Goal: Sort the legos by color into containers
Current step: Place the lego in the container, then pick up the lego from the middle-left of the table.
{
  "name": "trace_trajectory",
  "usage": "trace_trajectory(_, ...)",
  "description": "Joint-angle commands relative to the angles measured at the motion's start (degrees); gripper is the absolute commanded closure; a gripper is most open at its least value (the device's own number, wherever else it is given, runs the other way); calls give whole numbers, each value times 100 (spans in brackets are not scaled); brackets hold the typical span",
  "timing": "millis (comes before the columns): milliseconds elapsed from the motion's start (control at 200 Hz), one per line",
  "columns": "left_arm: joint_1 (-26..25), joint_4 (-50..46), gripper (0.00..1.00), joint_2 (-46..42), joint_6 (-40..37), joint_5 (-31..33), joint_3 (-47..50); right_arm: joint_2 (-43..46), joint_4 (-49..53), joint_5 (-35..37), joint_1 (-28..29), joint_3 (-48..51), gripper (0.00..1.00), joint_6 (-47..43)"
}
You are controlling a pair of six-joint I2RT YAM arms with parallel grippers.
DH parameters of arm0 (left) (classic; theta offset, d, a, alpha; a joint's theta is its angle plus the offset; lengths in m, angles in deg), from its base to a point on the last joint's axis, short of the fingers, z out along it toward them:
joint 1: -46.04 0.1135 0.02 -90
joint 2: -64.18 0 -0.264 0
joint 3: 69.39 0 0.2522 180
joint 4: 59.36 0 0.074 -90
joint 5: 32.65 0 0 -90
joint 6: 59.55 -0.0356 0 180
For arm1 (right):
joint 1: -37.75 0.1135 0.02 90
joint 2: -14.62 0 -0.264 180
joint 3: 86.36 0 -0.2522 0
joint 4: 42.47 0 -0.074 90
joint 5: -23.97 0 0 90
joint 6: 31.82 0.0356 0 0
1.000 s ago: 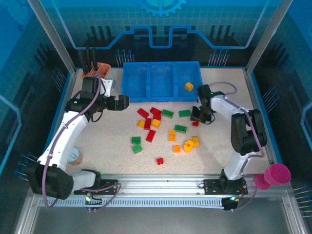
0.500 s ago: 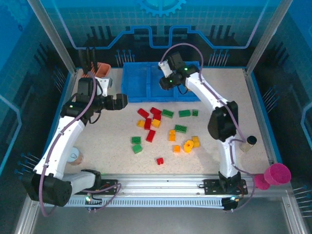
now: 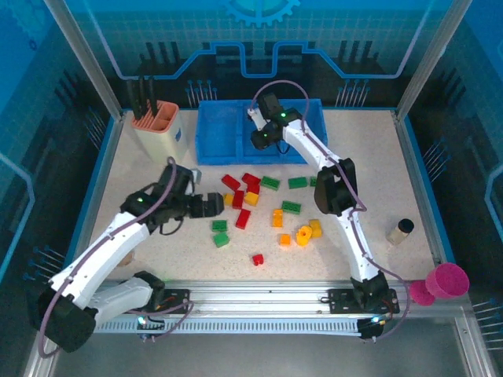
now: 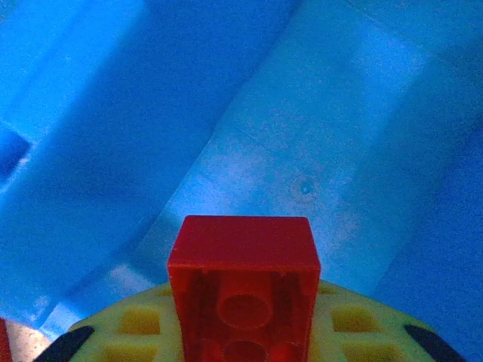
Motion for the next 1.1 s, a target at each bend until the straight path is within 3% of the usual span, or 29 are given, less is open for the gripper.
trace_trajectory(0,-517,9,1,197,1096,468,399,-140,41,22,33,-192,67,-38)
trace_trajectory(205,-1227,125,1,681,2153,942,684,-38,-115,-88,31,4,59,-103)
trace_trajectory(625,-1738,666,9,1433,3585,1265,996,391,-314,-296,58,225,49,-261)
trace_trajectory(731,-1796,596,13,1735,3630,1445,938,875,-592,-383,70,754,48,-263)
trace_trajectory(921,-1815,719,17,2157,3725,1467,890,2232,-1669,-497,70,2556,38,-215)
trace_trajectory(1096,-1811,938,20,2646,3696,1397,681,2805,-1744,-359,38,3202,36,-320)
